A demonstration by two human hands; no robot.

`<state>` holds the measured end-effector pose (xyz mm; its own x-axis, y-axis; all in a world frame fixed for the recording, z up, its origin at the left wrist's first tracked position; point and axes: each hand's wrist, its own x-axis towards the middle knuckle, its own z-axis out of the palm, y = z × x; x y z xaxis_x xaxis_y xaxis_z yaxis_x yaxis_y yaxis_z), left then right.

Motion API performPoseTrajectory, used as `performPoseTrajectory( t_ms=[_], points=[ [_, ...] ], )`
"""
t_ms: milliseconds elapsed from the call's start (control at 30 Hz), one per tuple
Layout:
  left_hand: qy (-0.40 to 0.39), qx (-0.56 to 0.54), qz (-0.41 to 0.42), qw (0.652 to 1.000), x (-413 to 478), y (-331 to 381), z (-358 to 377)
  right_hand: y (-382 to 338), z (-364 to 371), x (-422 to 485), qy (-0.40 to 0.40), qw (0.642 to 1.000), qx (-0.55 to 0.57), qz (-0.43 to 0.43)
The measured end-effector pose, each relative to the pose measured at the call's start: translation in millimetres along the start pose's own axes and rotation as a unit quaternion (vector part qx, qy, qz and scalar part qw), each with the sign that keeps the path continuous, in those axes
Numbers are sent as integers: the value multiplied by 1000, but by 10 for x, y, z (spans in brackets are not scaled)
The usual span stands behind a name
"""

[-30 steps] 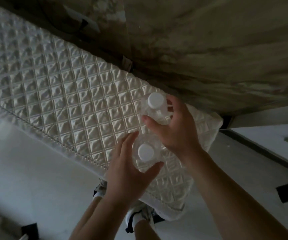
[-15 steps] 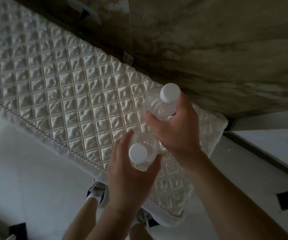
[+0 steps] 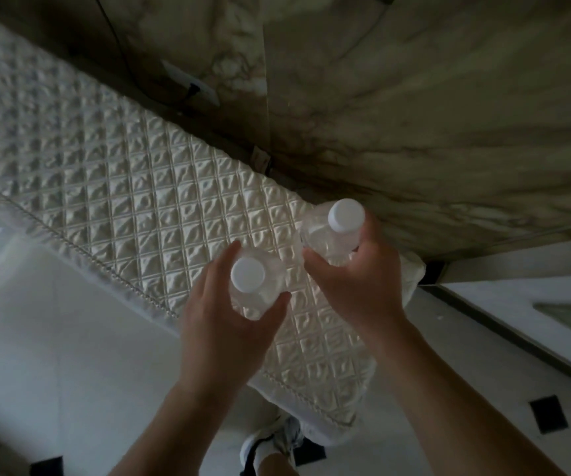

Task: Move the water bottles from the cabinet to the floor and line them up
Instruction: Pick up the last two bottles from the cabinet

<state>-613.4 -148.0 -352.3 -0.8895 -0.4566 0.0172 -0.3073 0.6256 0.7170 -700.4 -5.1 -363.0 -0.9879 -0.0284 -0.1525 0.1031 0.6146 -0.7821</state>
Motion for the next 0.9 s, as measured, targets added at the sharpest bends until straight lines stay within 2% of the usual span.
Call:
performPoseTrajectory(
  t_ms=[100,567,900],
  points=[
    [7,9,29,1000,60,264,-293,-293,-256,-108,-6,1000,9,1],
    [-16,-16,46,999,-4,1440,-1858,-1824,-1635,-799,24,997,47,-63],
    [-3,-50,44,998,-51,1910,-3032,-2830,-2027,-1204,18,992,57,-111]
  ],
)
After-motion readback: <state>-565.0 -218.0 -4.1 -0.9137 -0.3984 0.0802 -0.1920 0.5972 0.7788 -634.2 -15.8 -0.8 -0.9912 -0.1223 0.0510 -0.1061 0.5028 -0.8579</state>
